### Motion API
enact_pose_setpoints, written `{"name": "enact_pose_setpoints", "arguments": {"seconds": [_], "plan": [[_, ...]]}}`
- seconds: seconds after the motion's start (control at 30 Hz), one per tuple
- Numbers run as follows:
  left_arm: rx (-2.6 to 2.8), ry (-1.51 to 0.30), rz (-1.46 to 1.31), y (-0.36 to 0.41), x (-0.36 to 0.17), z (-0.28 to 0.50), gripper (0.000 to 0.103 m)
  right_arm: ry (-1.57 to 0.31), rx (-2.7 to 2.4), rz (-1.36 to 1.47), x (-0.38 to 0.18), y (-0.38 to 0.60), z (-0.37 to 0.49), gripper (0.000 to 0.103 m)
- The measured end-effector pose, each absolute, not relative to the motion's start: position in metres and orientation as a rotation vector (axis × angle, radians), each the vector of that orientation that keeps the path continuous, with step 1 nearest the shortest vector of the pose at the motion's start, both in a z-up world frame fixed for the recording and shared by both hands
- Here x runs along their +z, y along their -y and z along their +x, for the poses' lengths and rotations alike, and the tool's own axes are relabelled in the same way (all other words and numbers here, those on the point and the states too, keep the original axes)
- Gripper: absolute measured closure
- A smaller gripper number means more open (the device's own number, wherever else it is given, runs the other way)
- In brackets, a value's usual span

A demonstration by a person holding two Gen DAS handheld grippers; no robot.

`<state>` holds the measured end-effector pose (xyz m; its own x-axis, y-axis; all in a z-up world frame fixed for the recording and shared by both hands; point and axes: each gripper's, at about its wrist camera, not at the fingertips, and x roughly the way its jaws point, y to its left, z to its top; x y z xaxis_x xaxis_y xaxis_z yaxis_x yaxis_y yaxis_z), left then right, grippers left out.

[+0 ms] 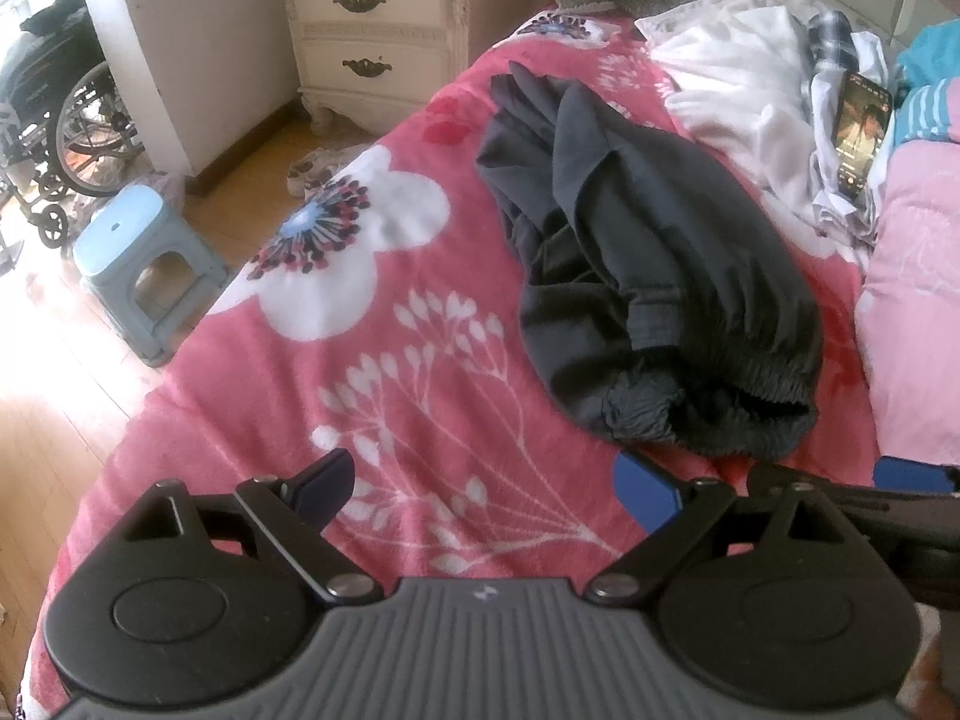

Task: Fold clothes
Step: 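Grasp the black trousers with the left gripper while the right gripper grasps them too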

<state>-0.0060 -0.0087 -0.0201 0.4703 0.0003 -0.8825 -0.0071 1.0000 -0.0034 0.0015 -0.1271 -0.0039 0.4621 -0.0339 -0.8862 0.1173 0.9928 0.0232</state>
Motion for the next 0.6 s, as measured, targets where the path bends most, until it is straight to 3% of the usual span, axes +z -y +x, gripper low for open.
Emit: {"name": "enact_pose_setpoints", "arguments": {"seconds": [0.4, 0.5, 0.6], "plan": [[0.041, -0.956, 0.016, 0.001, -0.037, 0.02, 0.009, -0.948, -0.009, 0.066, 0.004, 0.144, 0.016, 0.016], [0.025, -0.917, 0.024, 0.0, -0.044, 0.031, 0.014, -0.889, 0.061, 0.024, 0.003, 0.143, 0.027, 0.016], [0.021, -0.908, 0.014, -0.002, -0.051, 0.041, 0.027, -0.845, 0.133, -0.002, -0.002, 0.138, 0.04, 0.016]]}}
